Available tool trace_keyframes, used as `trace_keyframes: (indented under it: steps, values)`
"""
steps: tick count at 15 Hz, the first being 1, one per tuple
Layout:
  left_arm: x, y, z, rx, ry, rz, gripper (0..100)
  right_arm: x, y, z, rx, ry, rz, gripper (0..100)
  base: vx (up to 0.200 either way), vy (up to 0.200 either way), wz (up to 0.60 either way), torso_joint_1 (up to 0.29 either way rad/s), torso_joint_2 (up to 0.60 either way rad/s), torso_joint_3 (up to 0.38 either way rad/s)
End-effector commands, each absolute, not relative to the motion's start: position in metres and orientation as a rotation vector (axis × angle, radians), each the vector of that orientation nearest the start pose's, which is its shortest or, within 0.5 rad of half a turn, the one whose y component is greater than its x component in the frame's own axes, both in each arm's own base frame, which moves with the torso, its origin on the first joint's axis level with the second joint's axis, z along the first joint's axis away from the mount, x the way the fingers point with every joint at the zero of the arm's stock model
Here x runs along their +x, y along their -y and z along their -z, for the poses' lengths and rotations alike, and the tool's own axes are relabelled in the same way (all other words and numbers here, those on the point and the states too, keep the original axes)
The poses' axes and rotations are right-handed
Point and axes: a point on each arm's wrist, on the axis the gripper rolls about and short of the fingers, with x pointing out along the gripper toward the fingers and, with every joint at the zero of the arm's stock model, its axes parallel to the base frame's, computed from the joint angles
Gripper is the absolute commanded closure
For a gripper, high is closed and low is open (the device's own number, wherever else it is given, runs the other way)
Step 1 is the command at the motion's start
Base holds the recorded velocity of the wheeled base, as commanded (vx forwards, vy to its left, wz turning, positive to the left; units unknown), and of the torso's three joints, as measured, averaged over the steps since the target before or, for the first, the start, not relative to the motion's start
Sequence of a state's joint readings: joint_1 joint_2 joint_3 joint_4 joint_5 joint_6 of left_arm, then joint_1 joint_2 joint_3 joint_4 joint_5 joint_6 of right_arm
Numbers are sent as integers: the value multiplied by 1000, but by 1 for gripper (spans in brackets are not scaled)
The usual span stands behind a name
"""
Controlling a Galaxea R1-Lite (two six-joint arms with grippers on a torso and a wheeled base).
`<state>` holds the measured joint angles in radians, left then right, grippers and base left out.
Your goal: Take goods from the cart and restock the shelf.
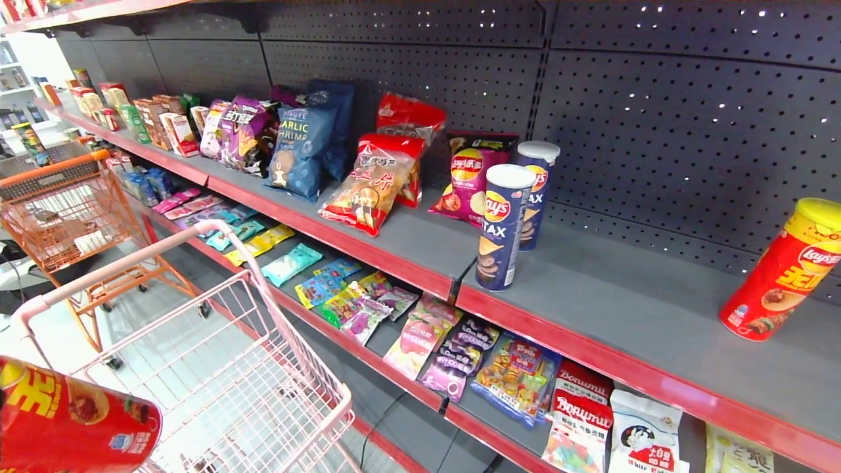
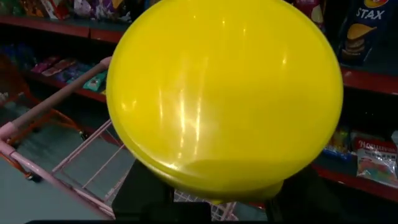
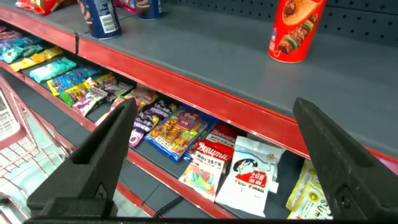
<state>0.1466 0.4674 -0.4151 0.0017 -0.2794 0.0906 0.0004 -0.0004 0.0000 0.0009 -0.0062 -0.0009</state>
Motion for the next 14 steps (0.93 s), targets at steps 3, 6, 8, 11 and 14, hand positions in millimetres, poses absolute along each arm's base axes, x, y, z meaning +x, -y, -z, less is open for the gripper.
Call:
trace_keyframes:
  steps: [3,6,8,11,14]
  values:
    - [14,4,-194,78,-57,135,100,-23,0,-75,0,-2,8,0,0,0,-400,5,-10,-5]
    - [14,4,-194,78,-57,136,100,-23,0,-75,0,-2,6,0,0,0,-600,1,-5,1]
    - [14,4,-194,84,-57,132,100,-23,0,-75,2,0,8,0,0,0,-600,7,2,0]
    - [8,4,-189,198,-37,109,100,-23,0,-75,2,0,6,0,0,0,-600,2,2,1]
    - [0,5,-186,201,-2,116,100,-23,0,-75,0,0,5,0,0,0,-600,2,1,2]
